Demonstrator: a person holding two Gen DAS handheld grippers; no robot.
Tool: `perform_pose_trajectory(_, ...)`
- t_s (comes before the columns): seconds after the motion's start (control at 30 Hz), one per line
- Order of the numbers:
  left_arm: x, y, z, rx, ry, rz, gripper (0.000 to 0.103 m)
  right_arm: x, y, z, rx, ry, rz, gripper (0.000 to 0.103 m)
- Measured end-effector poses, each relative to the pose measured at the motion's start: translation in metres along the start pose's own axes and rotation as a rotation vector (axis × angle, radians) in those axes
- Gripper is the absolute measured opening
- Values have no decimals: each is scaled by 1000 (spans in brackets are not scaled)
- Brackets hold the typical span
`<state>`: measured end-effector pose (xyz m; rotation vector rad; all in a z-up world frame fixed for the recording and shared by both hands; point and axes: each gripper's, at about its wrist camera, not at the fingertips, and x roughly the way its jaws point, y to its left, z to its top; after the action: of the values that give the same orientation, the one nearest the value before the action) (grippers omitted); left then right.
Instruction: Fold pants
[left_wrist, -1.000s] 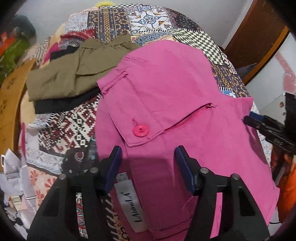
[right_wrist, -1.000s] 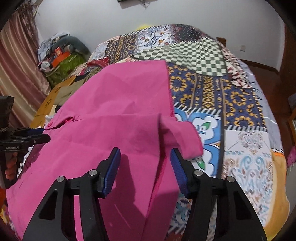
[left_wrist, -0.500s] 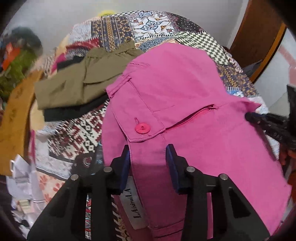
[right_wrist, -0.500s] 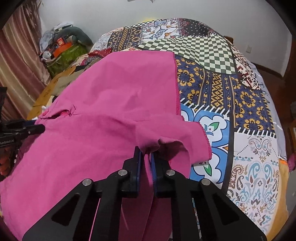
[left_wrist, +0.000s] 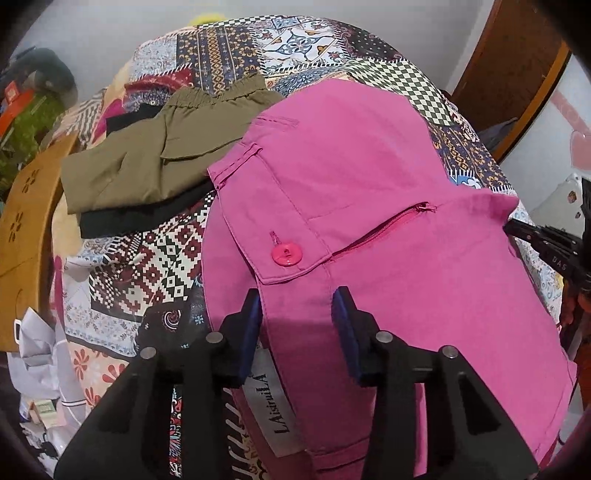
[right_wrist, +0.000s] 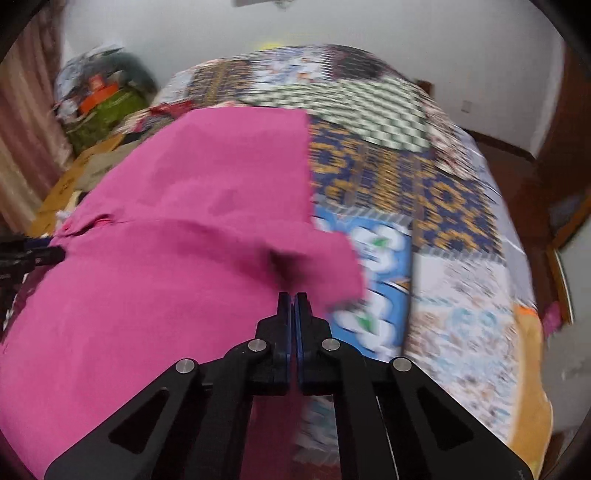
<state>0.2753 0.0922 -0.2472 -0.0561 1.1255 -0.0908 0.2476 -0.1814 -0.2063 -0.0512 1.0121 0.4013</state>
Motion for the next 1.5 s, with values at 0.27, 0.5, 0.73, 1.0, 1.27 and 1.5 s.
perform_pose_trajectory(0.27,-18,0,2,-27,5,-14,47,-39,-31,-4,69,-43,-10,2)
perform_pose_trajectory(0.5,-25,17,20,-66,-11,-9,52,-38,-35,22,126,-103,40,34)
perform_pose_trajectory(0.73,5,31,43,-125,42,-48,53,-1,-33,36,118,-63,38,47)
perform_pose_trajectory(1.0,32,29,48,-154,92,-123,44,48,-37,28,155,75,125,47)
perform_pose_trajectory(1.27,23,18,48,-91,39,-41,18,53,-25,19,111,92,217,17)
perform_pose_trajectory(1.5,21,16,48,-4,36,83,11,53,3,18,-38,75,119,8)
